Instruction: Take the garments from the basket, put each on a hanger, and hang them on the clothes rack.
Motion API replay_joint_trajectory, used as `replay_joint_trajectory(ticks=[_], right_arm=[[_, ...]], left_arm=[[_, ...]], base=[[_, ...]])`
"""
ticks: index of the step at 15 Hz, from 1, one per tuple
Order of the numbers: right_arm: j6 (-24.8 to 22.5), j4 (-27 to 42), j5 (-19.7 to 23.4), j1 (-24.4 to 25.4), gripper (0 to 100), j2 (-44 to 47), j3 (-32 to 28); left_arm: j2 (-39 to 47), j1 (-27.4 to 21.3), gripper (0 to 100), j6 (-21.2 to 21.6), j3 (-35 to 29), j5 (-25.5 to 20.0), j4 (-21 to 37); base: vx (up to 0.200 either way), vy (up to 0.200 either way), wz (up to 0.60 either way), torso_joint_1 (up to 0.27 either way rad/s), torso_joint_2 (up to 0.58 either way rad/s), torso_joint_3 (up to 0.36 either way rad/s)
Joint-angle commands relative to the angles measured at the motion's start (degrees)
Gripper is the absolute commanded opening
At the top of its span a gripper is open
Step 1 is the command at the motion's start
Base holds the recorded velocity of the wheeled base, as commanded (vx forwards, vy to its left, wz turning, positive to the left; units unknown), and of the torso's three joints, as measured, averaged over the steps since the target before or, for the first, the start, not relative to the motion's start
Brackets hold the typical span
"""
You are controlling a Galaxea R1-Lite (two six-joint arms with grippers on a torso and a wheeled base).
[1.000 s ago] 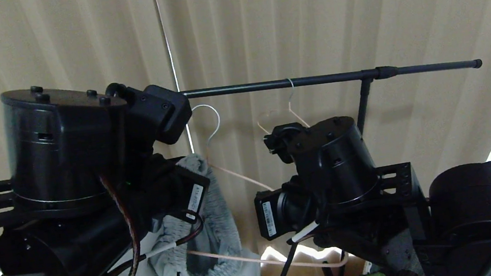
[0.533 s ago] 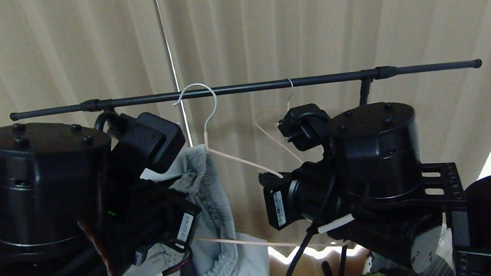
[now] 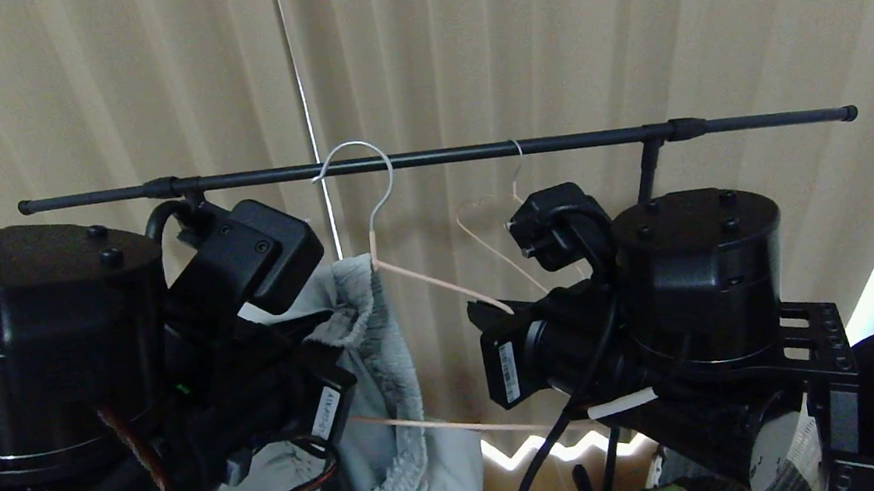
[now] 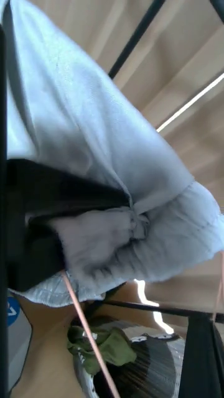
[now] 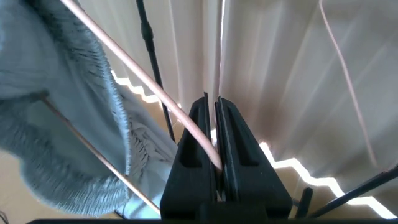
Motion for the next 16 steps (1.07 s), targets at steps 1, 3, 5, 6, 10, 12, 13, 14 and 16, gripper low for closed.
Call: replay_joint_trajectory(ticks=[1, 3, 5, 6, 10, 12, 13, 14, 16], right_arm=[[0.2, 0.1, -0.1, -0.5, 0, -0.4, 0.0], [0.2, 0.1, 0.0, -2.2, 0, -0.8, 0.1], [0.2, 0.1, 0.2, -4.1, 0, -1.9, 0.7], [-0.1, 0.1, 0.3, -5.1, 0, -2.6, 1.3], [-3.8, 0.1, 0.6, -10.1, 0, -5.8, 3.3], [-5.6, 0.1, 2.2, -11.7, 0, -7.7, 5.4], [-6.5, 0.0, 3.6, -12.8, 0, -8.8, 7.0], [-8.2, -0.1, 6.0, -14.3, 0, -10.6, 8.9], [-10.2, -3.9, 9.0, -15.1, 0, -11.4, 11.0]], left_arm=[[-0.6, -0.3, 100, 0.2, 0.0, -0.2, 0.0], [-1.9, -0.5, 100, 0.7, 0.4, -1.1, -0.1], [-4.6, -0.5, 100, 1.0, 0.7, -5.5, 0.0], [-6.1, -0.4, 100, 2.0, 1.2, -7.0, 0.0], [-10.8, 1.0, 100, 3.4, 2.9, -8.5, 0.0], [-11.2, 6.4, 100, 5.8, 3.6, -8.7, -0.5], [-11.2, 8.6, 100, 7.7, 3.7, -9.1, -1.6], [-11.4, 11.0, 100, 12.5, 3.7, -11.8, -3.4], [-11.8, 12.8, 100, 20.4, 3.4, -18.1, -4.1]], base=[[0.0, 0.0, 0.0, 0.0, 0.0, 0.0], [0.0, 0.0, 0.0, 0.0, 0.0, 0.0], [0.0, 0.0, 0.0, 0.0, 0.0, 0.0], [0.0, 0.0, 0.0, 0.0, 0.0, 0.0], [0.0, 0.0, 0.0, 0.0, 0.0, 0.0], [0.0, 0.0, 0.0, 0.0, 0.0, 0.0], [0.0, 0.0, 0.0, 0.0, 0.0, 0.0], [0.0, 0.0, 0.0, 0.0, 0.0, 0.0], [0.0, 0.0, 0.0, 0.0, 0.0, 0.0]])
